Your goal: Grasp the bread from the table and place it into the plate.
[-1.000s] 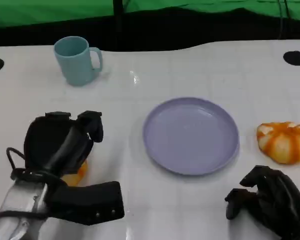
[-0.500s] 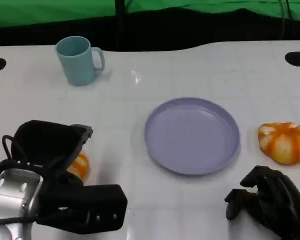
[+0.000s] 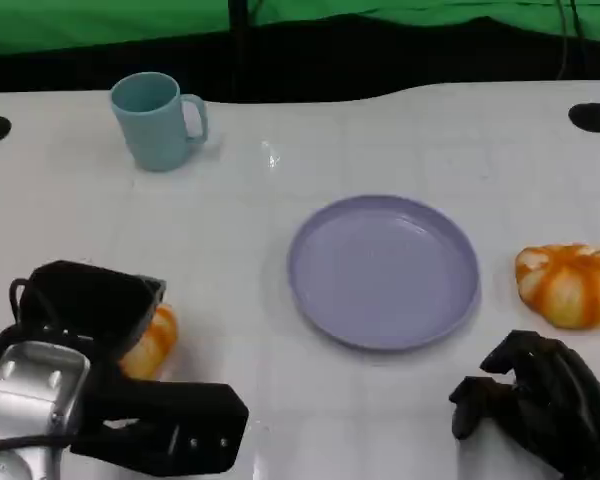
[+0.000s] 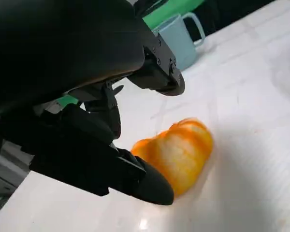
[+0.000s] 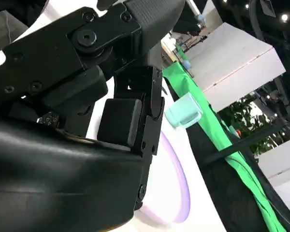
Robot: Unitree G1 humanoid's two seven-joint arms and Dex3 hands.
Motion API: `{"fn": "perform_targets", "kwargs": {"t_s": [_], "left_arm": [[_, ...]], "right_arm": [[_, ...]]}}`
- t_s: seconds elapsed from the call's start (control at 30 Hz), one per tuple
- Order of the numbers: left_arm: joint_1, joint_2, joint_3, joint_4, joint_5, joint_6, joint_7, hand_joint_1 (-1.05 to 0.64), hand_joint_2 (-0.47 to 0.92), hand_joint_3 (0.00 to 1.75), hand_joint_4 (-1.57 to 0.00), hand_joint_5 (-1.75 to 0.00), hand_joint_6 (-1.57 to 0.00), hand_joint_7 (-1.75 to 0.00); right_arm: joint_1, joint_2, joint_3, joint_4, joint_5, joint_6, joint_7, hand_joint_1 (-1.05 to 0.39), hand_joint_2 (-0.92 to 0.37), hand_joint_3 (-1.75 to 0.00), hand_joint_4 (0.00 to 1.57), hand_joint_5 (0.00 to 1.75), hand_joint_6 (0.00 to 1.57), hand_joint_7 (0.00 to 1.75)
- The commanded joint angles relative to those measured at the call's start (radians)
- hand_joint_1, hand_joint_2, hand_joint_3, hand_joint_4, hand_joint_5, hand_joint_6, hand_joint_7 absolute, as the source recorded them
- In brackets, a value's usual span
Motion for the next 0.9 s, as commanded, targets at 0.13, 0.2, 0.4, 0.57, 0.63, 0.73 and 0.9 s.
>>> {"fn": "perform_targets", "kwargs": {"t_s": [0.13,0.2,0.4,0.57,0.63,0.73,0.9], "left_arm": [[-0.038,-0.030,-0.027,0.126,0.048,0.015,0.055,-0.75,0.79,0.00,-0.44,-1.06,-0.39,0.00],[-0.051,-0.040,-0.036,0.184,0.052,0.015,0.088,-0.75,0.79,0.00,-0.45,-1.08,-0.39,0.00],[-0.078,-0.059,-0.054,0.311,0.036,0.011,0.194,-0.72,0.80,0.00,-0.41,-1.20,-0.38,0.00],[-0.091,-0.066,-0.056,0.368,0.008,0.001,0.250,-0.60,0.82,0.01,-0.41,-1.17,-0.38,0.00],[-0.097,-0.071,-0.053,0.408,-0.022,-0.015,0.295,-0.51,0.85,0.01,-0.42,-1.29,-0.41,-0.01],[-0.107,-0.071,-0.053,0.445,-0.064,-0.037,0.337,-0.45,0.88,0.01,-0.41,-1.51,-0.43,-0.01],[-0.123,-0.072,-0.055,0.493,-0.115,-0.059,0.378,-0.44,0.90,0.01,-0.46,-1.55,-0.47,-0.02]], "right_arm": [[0.011,-0.015,-0.001,-0.012,0.003,0.002,-0.002,-1.05,-0.77,0.00,1.52,0.81,1.57,0.34],[0.009,-0.015,-0.003,-0.010,0.006,0.001,0.002,-1.05,-0.77,0.00,1.52,0.81,1.57,0.34],[0.013,-0.013,-0.002,-0.013,0.002,-0.001,-0.004,-1.05,-0.77,0.00,1.53,0.81,1.57,0.34],[0.012,-0.012,-0.002,-0.011,0.004,-0.001,-0.002,-1.05,-0.77,0.00,1.52,0.82,1.57,0.33],[0.011,-0.012,-0.003,-0.011,0.007,0.005,-0.004,-1.05,-0.77,0.00,1.52,0.82,1.57,0.33],[0.009,-0.012,-0.001,-0.010,0.003,0.000,-0.005,-1.05,-0.77,0.00,1.52,0.82,1.57,0.34],[0.008,-0.013,0.000,-0.007,0.001,-0.007,0.000,-1.05,-0.78,-0.01,1.52,0.82,1.57,0.35]]}}
